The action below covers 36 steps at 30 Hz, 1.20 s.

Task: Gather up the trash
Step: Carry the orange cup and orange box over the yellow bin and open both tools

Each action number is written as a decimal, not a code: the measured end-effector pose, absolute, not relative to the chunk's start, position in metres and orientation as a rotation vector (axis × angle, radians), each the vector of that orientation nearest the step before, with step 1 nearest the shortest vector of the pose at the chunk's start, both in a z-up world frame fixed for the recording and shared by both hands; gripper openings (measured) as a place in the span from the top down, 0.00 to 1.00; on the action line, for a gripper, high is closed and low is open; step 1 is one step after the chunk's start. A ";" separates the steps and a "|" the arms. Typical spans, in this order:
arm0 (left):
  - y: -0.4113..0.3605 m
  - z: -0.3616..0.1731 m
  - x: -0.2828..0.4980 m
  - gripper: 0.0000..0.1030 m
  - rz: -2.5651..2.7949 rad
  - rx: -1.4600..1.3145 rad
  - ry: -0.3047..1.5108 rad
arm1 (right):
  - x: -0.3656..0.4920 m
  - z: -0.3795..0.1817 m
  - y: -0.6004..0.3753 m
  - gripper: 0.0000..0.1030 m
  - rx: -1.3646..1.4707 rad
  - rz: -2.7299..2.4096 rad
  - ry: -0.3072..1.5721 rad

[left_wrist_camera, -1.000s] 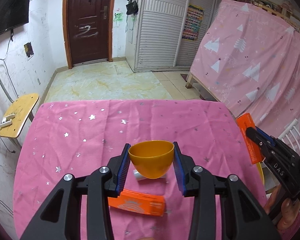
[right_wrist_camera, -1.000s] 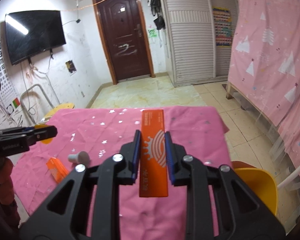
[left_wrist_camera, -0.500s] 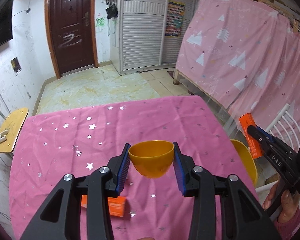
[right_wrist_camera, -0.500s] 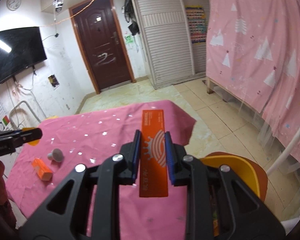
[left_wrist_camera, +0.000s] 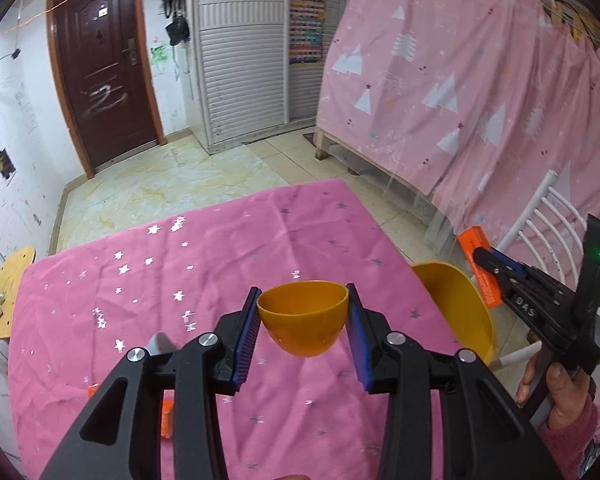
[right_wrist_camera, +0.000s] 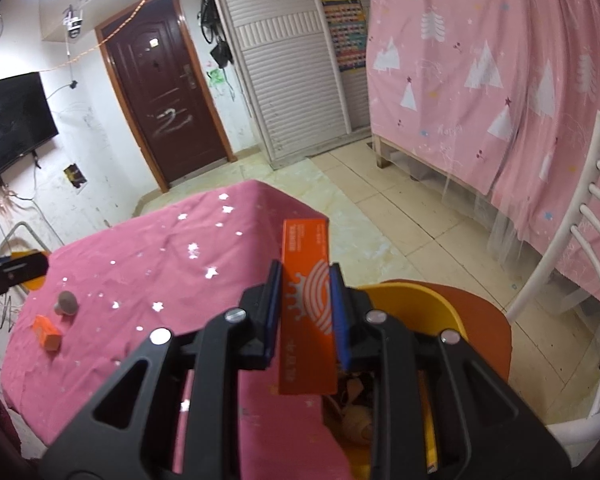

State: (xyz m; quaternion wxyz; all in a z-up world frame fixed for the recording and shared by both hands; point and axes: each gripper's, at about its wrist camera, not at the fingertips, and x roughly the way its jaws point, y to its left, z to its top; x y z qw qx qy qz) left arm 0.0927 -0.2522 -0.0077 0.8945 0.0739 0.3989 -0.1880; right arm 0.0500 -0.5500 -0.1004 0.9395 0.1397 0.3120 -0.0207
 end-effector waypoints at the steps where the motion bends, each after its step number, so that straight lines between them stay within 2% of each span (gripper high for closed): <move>1: -0.257 -0.008 0.092 0.68 -0.396 0.160 0.828 | 0.050 -0.103 -0.553 0.78 0.292 -0.048 0.641; 4: -0.268 -0.009 0.089 0.68 -0.415 0.176 0.829 | 0.050 -0.108 -0.562 0.78 0.314 -0.057 0.648; 8: -0.284 -0.010 0.085 0.68 -0.448 0.188 0.830 | 0.048 -0.111 -0.571 0.59 0.337 -0.069 0.642; 16: -0.324 -0.013 0.077 0.68 -0.546 0.207 0.826 | 0.035 -0.102 -0.592 0.58 0.389 -0.083 0.589; 20: -0.348 -0.019 0.079 0.68 -0.573 0.212 0.839 | 0.027 -0.095 -0.602 0.53 0.420 -0.097 0.555; 28: -0.390 -0.032 0.080 0.67 -0.617 0.221 0.876 | 0.016 -0.087 -0.618 0.52 0.470 -0.099 0.502; 32: -0.402 -0.036 0.079 0.57 -0.635 0.221 0.899 | 0.011 -0.086 -0.628 0.52 0.489 -0.112 0.485; 36: -0.406 -0.035 0.074 0.55 -0.646 0.234 0.886 | 0.011 -0.087 -0.632 0.52 0.501 -0.111 0.482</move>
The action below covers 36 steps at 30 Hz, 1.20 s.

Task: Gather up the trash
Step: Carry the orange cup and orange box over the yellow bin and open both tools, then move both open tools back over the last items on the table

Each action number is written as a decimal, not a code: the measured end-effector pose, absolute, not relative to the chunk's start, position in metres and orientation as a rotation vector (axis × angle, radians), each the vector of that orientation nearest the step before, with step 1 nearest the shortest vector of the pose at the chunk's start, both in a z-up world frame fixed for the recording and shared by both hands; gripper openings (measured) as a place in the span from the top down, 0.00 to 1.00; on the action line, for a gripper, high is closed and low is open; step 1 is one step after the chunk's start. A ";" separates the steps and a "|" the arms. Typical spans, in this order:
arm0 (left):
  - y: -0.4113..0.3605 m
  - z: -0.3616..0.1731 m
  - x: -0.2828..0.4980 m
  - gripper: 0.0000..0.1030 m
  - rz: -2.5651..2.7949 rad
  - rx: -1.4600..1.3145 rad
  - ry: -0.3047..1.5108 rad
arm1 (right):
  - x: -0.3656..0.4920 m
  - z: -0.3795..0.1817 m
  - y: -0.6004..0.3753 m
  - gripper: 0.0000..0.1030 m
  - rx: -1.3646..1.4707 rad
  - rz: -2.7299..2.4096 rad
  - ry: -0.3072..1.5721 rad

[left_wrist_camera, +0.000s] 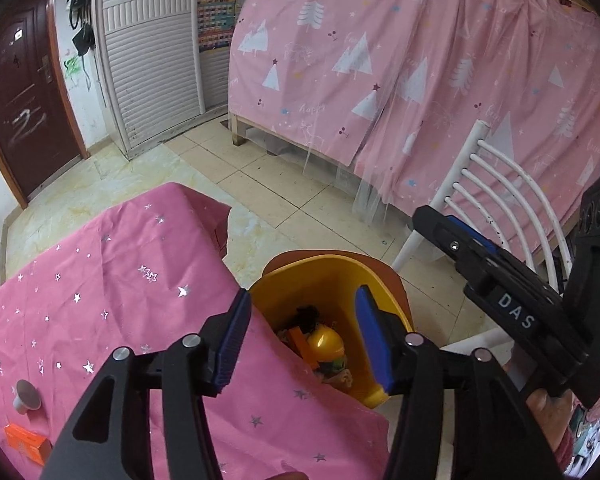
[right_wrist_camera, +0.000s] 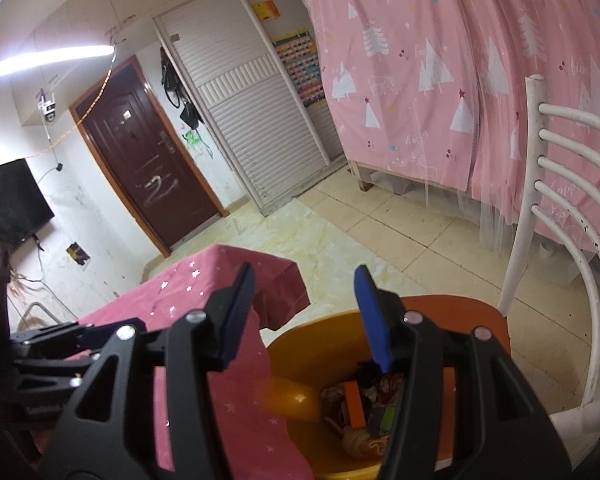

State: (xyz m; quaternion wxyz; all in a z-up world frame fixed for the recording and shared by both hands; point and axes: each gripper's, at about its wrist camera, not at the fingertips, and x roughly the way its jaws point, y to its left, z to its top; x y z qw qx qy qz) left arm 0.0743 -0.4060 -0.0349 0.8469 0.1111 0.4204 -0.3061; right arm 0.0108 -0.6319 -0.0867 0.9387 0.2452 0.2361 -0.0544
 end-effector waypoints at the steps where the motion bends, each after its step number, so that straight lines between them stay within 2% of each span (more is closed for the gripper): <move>1: -0.406 -0.035 0.073 0.55 -0.647 0.235 0.886 | 0.011 -0.087 -0.631 0.52 0.499 -0.110 0.483; 4: -0.404 -0.033 0.071 0.54 -0.648 0.231 0.889 | 0.012 -0.087 -0.630 0.51 0.499 -0.105 0.483; 7: -0.401 -0.031 0.072 0.54 -0.649 0.226 0.890 | 0.012 -0.086 -0.627 0.46 0.496 -0.101 0.484; 25: -0.341 -0.018 0.077 0.54 -0.593 0.144 0.891 | 0.026 -0.086 -0.592 0.45 0.435 -0.038 0.519; 36: -0.279 -0.008 0.077 0.41 -0.481 0.116 0.848 | 0.042 -0.079 -0.550 0.45 0.390 0.039 0.556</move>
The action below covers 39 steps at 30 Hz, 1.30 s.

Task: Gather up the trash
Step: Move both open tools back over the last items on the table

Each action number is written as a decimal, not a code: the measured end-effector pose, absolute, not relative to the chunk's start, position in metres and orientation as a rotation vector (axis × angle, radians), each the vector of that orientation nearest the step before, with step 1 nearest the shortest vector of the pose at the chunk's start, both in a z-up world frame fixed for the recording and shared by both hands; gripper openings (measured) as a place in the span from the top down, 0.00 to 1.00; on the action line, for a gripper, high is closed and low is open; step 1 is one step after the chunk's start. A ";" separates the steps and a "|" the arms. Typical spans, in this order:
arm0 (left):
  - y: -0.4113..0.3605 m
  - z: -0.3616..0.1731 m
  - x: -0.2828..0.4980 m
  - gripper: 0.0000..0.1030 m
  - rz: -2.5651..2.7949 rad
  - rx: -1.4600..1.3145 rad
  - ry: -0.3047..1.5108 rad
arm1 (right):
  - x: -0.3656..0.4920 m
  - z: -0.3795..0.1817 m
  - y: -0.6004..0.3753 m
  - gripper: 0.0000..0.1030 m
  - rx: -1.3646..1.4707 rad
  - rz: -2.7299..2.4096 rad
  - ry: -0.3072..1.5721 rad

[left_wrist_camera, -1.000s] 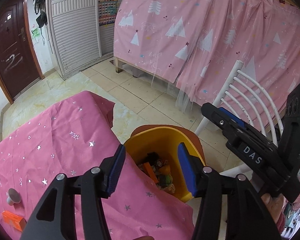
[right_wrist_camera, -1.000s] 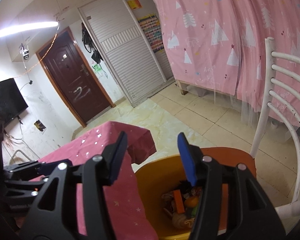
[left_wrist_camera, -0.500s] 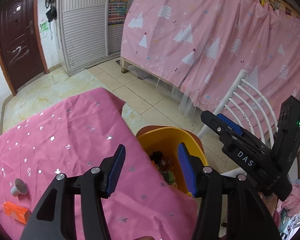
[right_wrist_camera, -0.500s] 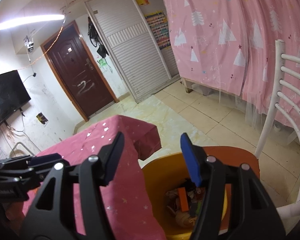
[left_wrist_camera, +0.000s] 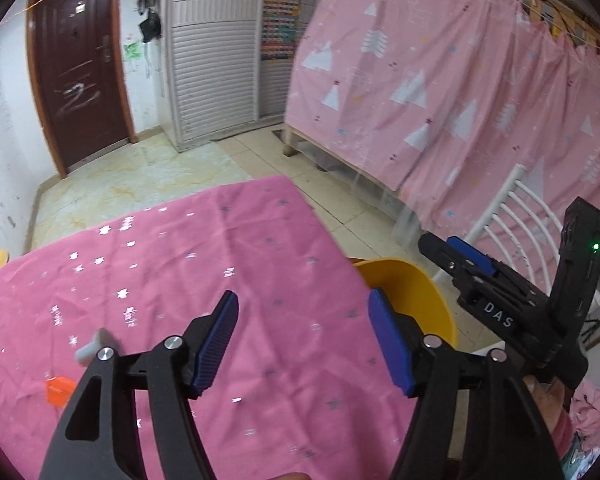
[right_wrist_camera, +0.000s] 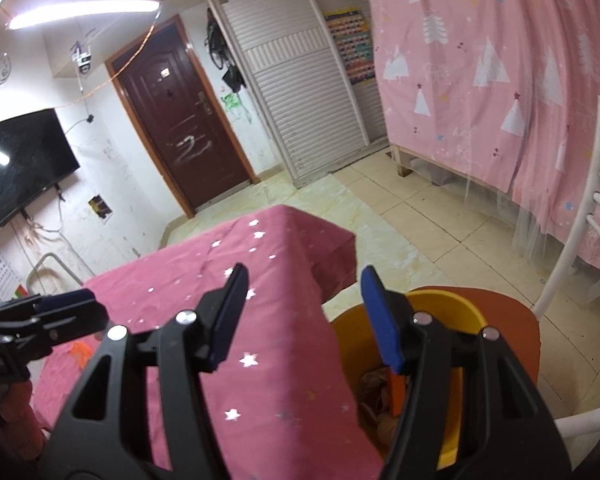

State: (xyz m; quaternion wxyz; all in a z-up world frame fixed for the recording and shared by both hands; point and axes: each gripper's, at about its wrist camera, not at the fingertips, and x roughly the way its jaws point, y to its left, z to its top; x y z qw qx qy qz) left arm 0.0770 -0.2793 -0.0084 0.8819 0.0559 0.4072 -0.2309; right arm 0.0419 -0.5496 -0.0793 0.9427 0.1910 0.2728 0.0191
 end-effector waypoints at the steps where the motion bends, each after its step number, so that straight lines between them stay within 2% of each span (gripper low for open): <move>1: -0.272 -0.009 0.078 0.40 -0.474 0.107 0.852 | 0.044 -0.079 -0.544 0.45 0.381 0.047 0.560; 8: -0.222 -0.013 0.087 0.34 -0.412 0.062 0.861 | 0.058 -0.073 -0.502 0.45 0.324 0.105 0.584; 12: -0.193 -0.017 0.091 0.32 -0.385 0.041 0.865 | 0.066 -0.070 -0.479 0.37 0.291 0.137 0.599; 25: -0.109 -0.033 0.104 0.28 -0.322 -0.010 0.884 | 0.087 -0.069 -0.405 0.37 0.192 0.223 0.653; 29: -0.089 -0.040 0.107 0.21 -0.319 0.013 0.888 | 0.090 -0.069 -0.389 0.37 0.167 0.234 0.666; 39: -0.061 -0.056 0.112 0.11 -0.342 0.035 0.918 | 0.097 -0.070 -0.359 0.37 0.126 0.254 0.693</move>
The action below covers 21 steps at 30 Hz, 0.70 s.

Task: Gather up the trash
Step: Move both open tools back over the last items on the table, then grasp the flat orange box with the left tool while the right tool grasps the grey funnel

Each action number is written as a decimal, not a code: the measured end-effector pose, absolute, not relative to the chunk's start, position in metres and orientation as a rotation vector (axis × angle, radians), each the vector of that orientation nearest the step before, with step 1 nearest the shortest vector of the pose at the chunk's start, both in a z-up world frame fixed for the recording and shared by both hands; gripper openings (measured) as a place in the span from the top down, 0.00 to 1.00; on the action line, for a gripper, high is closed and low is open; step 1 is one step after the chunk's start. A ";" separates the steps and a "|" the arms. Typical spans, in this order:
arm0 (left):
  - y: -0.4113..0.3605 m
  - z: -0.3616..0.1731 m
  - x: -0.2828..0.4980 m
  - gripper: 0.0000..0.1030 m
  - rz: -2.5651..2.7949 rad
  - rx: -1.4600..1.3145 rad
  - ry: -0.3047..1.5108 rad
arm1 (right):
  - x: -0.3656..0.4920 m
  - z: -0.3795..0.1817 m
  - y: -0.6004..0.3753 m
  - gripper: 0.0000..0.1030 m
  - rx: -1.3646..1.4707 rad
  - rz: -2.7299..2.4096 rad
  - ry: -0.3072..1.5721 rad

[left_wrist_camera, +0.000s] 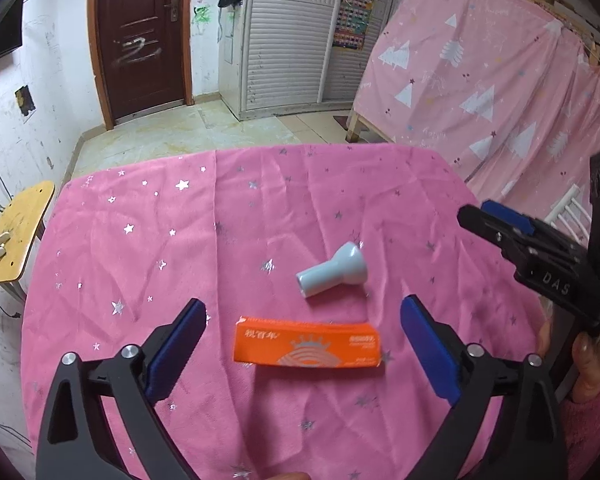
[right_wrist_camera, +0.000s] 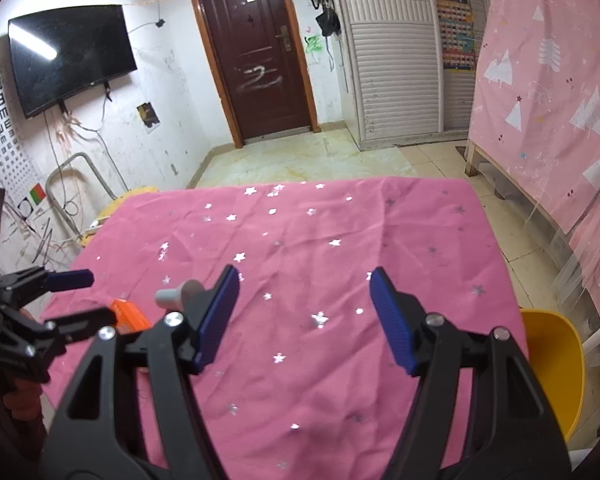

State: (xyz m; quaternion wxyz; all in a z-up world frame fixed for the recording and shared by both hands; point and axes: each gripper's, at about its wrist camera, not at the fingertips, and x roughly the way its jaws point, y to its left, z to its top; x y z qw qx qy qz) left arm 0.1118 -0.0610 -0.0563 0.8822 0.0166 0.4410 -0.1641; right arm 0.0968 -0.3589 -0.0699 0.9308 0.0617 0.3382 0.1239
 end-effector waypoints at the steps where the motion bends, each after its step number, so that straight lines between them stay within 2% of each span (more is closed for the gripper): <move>1: -0.062 -0.058 0.111 0.10 -0.347 0.041 0.920 | 0.097 -0.070 -0.355 0.37 0.122 0.257 0.695; 21: -0.073 -0.092 0.106 0.09 -0.457 0.157 0.949 | 0.101 -0.072 -0.318 0.37 0.066 0.282 0.721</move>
